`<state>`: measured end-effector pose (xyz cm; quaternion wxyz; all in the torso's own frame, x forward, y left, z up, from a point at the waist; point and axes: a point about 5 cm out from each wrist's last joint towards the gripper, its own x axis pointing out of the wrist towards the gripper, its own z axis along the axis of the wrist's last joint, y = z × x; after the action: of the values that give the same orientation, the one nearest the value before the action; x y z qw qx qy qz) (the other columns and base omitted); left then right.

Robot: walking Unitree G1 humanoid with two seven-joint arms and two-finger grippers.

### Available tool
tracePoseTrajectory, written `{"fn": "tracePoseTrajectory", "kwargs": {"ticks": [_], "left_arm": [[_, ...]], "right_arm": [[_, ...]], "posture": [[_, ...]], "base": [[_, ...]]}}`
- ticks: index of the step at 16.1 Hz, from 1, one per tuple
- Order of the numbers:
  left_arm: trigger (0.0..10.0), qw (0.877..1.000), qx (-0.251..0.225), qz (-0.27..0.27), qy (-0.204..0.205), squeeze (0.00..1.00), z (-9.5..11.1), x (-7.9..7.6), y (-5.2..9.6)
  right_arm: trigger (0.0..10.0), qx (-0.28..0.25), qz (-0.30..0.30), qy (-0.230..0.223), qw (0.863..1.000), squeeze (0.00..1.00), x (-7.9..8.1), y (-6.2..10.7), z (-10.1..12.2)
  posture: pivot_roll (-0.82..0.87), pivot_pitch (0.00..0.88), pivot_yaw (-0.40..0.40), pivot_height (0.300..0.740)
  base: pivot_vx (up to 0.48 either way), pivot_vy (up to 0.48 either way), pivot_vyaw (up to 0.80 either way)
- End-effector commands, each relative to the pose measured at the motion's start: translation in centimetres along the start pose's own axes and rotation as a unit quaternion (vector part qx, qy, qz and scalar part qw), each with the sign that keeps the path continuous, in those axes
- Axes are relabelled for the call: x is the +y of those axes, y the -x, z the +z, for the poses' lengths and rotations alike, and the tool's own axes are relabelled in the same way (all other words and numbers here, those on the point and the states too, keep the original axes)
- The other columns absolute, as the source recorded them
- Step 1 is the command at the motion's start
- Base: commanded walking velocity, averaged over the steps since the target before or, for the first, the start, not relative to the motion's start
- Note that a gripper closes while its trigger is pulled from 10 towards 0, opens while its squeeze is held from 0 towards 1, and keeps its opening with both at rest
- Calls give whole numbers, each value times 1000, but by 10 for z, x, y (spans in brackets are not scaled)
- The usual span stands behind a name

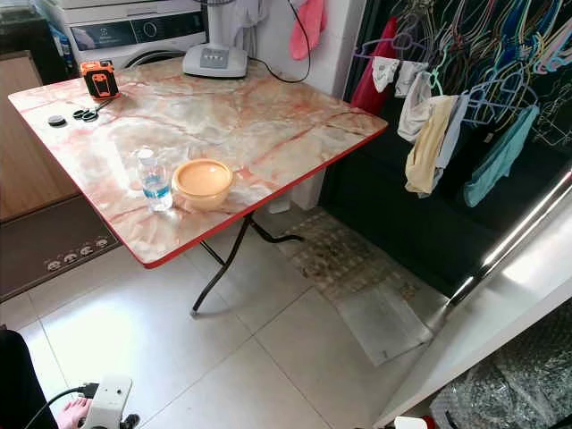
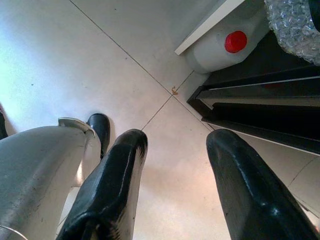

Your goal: Restocking fridge

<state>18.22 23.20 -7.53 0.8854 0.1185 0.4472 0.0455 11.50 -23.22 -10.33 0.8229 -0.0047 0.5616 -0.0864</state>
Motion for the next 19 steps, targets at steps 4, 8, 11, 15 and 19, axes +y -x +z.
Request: {"fn": "tracePoseTrajectory", "kwargs": {"ticks": [4,8,11,15,19], "left_arm": [[10000,1000,5,-4,-4,0,1,-1,0],[10000,1000,0,-16,-9,0,2,-1,0],[10000,1000,-1,-18,-8,0,2,-2,0],[10000,1000,-8,-17,-12,0,4,-1,0],[10000,995,-98,10,-29,0,17,2,3]], "right_arm": [[10000,-1,-4,12,1000,0,-3,0,2],[10000,0,13,-12,1000,0,-1,0,1],[10000,0,13,-12,1000,0,-1,0,1],[10000,0,14,-12,1000,0,0,0,1],[10000,-3,15,-9,1000,0,0,0,2]], "posture": [[-14,0,-97,740],[-14,0,-99,740],[-15,0,-99,740],[-18,0,-98,740],[-1,0,-96,740]], "base": [[0,0,0],[0,0,0],[0,0,0],[0,0,0],[0,0,0]]}}
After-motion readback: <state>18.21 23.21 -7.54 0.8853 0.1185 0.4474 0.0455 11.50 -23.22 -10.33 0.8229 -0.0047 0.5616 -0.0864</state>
